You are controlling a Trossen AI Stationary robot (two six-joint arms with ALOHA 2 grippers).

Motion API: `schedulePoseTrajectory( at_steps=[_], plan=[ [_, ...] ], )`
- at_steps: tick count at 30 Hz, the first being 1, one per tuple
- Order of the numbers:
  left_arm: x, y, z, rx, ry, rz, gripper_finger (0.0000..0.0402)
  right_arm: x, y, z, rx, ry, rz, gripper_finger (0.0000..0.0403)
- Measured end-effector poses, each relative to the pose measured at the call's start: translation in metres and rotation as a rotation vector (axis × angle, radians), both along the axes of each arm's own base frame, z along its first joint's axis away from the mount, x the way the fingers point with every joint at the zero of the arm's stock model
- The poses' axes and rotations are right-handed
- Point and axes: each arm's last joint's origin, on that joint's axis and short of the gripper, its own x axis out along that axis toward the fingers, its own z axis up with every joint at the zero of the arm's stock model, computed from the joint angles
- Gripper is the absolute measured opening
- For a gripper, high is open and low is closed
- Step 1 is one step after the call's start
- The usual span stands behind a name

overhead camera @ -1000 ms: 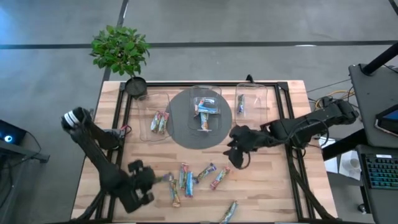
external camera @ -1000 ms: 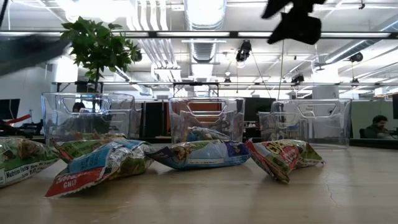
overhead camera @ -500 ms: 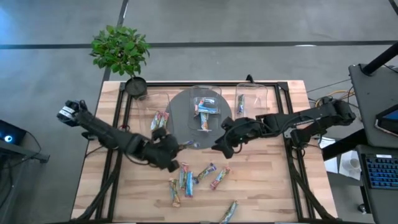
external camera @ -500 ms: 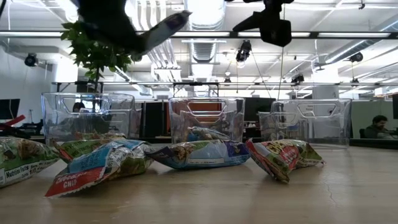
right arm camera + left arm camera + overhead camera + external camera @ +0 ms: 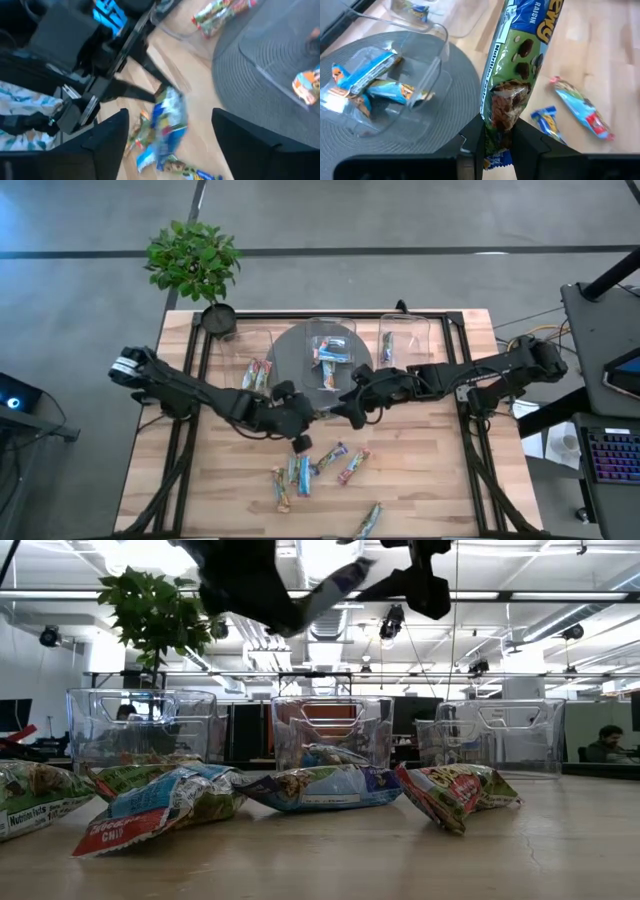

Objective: Pick and place Granola Bars by type
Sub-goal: Put the blue granola bar into the right transparent bin

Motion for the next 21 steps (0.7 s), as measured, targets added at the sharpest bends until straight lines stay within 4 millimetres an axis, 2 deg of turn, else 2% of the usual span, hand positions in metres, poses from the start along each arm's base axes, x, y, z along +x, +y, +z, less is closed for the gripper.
schedulePoseTrajectory(
  at_steps=[9, 21],
  plan=[
    [0.015, 0.006, 0.000, 0.005, 0.013, 0.001, 0.0057, -0.001, -0.001, -0.001, -0.008, 0.015, -0.005, 0.0322],
    [0.020, 0.015, 0.007, 0.014, -0.017, 0.007, 0.0057, -0.003, -0.002, -0.006, -0.015, 0.051, -0.007, 0.0300]
  ],
)
